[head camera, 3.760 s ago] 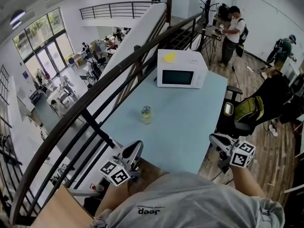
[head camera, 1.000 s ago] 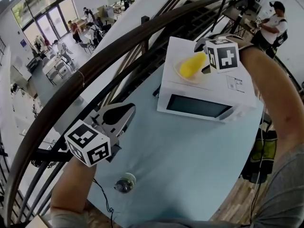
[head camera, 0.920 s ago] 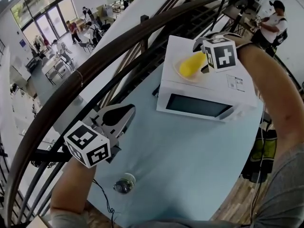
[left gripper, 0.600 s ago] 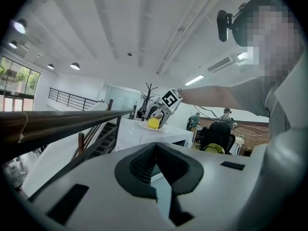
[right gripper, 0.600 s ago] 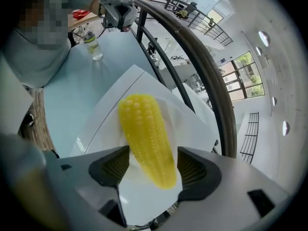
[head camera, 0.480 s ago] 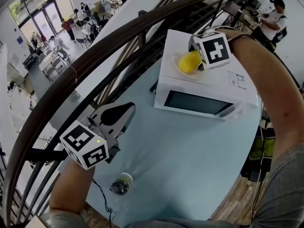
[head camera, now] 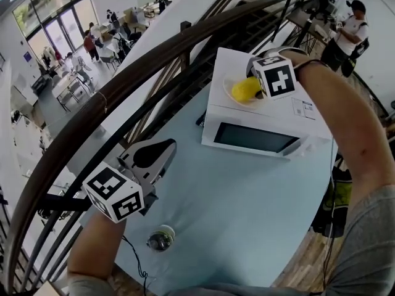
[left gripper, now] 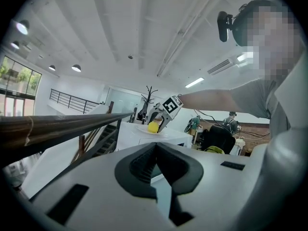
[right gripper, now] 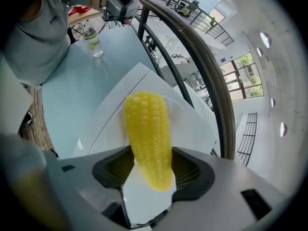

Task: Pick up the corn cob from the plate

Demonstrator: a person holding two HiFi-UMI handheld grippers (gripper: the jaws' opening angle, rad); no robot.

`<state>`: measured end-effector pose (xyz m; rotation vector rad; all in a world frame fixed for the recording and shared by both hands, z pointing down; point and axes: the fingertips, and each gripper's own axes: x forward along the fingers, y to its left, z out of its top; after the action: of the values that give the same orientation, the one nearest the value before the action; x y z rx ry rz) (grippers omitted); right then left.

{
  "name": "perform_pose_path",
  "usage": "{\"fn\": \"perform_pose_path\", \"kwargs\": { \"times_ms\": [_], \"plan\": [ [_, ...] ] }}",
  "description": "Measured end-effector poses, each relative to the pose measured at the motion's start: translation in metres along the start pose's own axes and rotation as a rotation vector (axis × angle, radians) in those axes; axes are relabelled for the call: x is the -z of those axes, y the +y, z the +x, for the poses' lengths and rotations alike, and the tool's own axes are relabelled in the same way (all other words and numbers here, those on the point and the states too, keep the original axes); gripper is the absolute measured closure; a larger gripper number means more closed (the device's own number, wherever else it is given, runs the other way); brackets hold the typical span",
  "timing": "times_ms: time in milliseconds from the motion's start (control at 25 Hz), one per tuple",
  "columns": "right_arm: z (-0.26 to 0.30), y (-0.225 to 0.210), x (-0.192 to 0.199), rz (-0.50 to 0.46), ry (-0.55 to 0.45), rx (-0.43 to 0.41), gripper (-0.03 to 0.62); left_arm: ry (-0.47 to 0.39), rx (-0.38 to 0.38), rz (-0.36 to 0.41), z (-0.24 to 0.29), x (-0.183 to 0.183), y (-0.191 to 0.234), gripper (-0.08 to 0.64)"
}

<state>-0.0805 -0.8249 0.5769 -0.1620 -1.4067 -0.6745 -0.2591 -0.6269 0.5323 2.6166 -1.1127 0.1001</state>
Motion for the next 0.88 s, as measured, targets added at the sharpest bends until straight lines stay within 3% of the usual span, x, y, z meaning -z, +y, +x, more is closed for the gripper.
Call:
{"fn": "perform_pose_path", "kwargs": {
  "times_ms": [440, 880],
  "plan": [
    [-0.054, -0.005, 0.01, 0.171, -0.04, 0.128, 0.342, -0.054, -0.012, 0.025, -0.033, -0.037, -0.022, 0.541],
    [-0.216, -0.027, 0.031, 0.592, -0.295, 0.373, 0.344, -0.081, -0.006, 0.098, -0.063, -0.089, -0.079, 0.541]
  ]
}}
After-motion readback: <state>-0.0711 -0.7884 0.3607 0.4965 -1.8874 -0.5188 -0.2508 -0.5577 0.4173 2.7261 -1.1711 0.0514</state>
